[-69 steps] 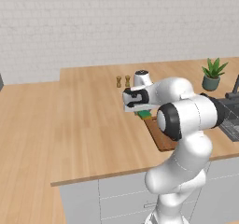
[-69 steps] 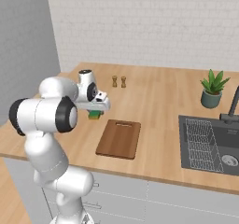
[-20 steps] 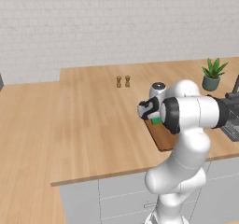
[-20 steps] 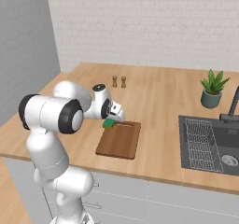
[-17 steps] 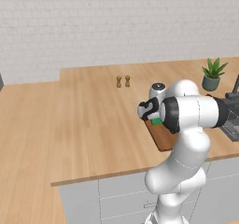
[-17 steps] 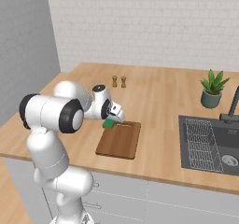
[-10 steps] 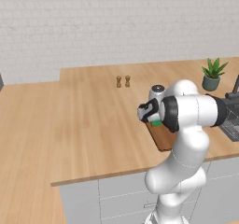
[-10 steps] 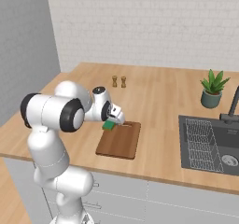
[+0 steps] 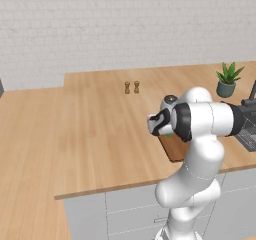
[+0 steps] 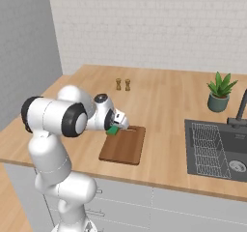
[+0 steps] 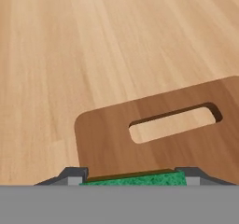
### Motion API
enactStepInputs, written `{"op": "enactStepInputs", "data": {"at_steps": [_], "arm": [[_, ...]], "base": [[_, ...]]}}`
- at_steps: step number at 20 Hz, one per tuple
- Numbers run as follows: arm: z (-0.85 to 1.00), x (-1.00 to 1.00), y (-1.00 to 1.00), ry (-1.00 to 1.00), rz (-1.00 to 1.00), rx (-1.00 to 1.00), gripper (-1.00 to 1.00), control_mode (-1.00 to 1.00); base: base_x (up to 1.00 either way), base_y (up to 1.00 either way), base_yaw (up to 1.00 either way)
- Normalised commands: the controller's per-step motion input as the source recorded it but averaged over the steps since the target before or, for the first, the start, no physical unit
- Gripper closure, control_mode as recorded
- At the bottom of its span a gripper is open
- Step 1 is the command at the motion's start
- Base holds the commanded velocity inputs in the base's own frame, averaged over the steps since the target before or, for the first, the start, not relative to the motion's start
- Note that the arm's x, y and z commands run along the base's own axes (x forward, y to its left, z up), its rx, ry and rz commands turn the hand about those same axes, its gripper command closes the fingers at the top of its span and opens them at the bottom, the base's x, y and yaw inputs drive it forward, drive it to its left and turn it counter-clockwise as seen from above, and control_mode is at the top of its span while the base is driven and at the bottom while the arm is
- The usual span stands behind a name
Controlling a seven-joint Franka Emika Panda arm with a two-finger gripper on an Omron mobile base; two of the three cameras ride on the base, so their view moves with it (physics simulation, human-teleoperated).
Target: Pick up the sponge from the counter and clean the cutting board by briefly scrubbing or pressing down on the cutting board. Once finished, release the sponge.
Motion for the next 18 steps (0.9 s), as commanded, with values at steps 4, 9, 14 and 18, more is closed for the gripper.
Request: {"op": "enactStepInputs", "data": {"at_steps": [4, 9, 14, 18], "arm": [[-0.06, 0.00, 0.00, -0.07, 0.06, 0.00, 1.00, -1.00], [-0.33, 0.00, 0.00, 0.00, 0.03, 0.00, 1.00, -1.00], [-0.36, 0.00, 0.00, 0.00, 0.00, 0.00, 1.00, -1.00], [-0.27, 0.00, 0.00, 0.00, 0.00, 0.00, 1.00, -1.00]], "base": [[0.00, 0.00, 0.00], [0.00, 0.00, 0.00], [0.00, 0.00, 0.00], [0.00, 0.00, 0.00]]}}
